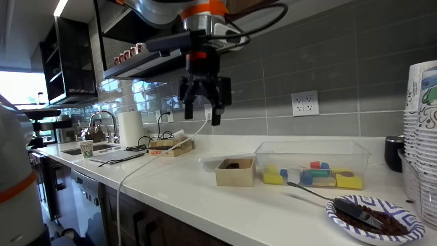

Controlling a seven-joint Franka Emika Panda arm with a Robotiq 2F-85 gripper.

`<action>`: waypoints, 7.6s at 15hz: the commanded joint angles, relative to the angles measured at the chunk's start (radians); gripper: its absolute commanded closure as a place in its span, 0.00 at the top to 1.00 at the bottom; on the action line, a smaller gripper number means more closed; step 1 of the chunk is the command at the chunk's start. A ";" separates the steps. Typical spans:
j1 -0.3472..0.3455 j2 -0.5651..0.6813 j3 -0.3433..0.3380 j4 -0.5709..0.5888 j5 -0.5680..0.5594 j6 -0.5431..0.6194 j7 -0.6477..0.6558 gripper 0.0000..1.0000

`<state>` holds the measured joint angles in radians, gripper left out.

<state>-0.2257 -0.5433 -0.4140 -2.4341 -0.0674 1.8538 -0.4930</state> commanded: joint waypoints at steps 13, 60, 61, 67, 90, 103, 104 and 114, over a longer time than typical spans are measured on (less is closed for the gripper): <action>0.063 0.050 -0.163 0.517 0.214 0.181 -0.221 1.00; -0.160 0.898 -0.480 1.500 1.300 0.008 -0.506 1.00; -0.174 0.907 -0.476 1.511 1.311 0.000 -0.506 0.75; -0.288 0.894 -0.327 1.539 1.258 0.009 -0.511 0.34; -0.177 0.584 -0.269 1.182 0.865 0.137 -0.395 0.03; -0.189 0.092 -0.058 0.621 0.393 0.525 -0.098 0.03; -0.191 0.059 -0.048 0.584 0.363 0.547 -0.070 0.03; -0.252 -0.214 0.044 0.313 0.058 0.658 0.186 0.03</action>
<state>-0.4326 -0.6647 -0.4151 -1.9653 0.0992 2.4670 -0.4023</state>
